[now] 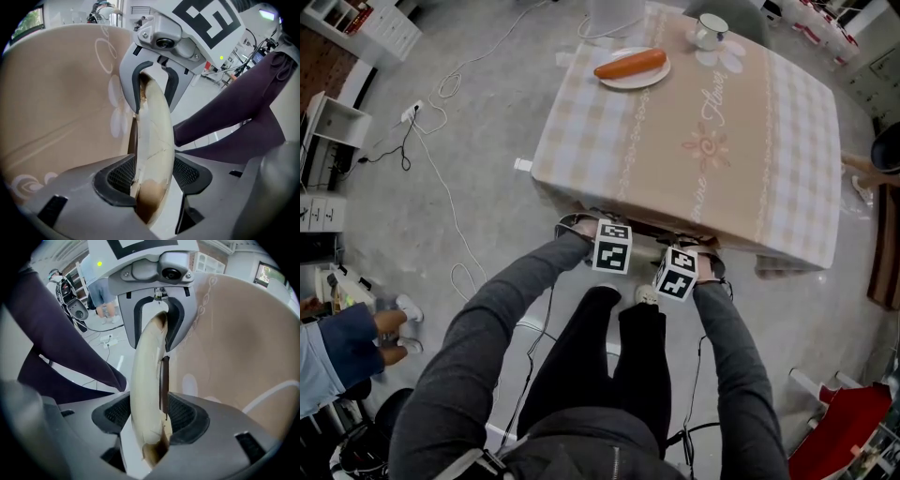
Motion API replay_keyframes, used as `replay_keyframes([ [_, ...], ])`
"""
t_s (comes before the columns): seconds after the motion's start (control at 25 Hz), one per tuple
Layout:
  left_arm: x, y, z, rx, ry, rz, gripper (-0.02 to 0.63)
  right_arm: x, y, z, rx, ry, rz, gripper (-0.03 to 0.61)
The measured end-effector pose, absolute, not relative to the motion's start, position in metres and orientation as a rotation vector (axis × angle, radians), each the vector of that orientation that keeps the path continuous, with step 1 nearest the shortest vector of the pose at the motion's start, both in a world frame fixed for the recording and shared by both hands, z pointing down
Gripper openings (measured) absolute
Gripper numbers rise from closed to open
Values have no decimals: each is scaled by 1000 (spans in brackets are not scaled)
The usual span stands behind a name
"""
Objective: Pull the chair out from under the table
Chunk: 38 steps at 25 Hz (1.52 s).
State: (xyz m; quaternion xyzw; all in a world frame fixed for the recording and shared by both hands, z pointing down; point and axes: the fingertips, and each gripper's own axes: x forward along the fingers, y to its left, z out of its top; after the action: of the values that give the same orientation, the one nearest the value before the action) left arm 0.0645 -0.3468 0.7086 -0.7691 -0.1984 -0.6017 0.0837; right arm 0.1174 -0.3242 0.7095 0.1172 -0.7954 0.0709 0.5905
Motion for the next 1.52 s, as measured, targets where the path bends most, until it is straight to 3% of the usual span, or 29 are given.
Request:
replay_keyframes([
  [0.24, 57, -343, 717, -2150, -660, -1824, 202, 114, -325, 714, 242, -1828, 109, 212],
  [0.48, 54, -339, 719, -2078, -767, -1796, 150, 115, -318, 718, 161, -1797, 25, 143],
  [1.52, 54, -338, 721, -2043, -781, -1831, 141, 117, -317, 721, 143, -1754, 6, 126],
])
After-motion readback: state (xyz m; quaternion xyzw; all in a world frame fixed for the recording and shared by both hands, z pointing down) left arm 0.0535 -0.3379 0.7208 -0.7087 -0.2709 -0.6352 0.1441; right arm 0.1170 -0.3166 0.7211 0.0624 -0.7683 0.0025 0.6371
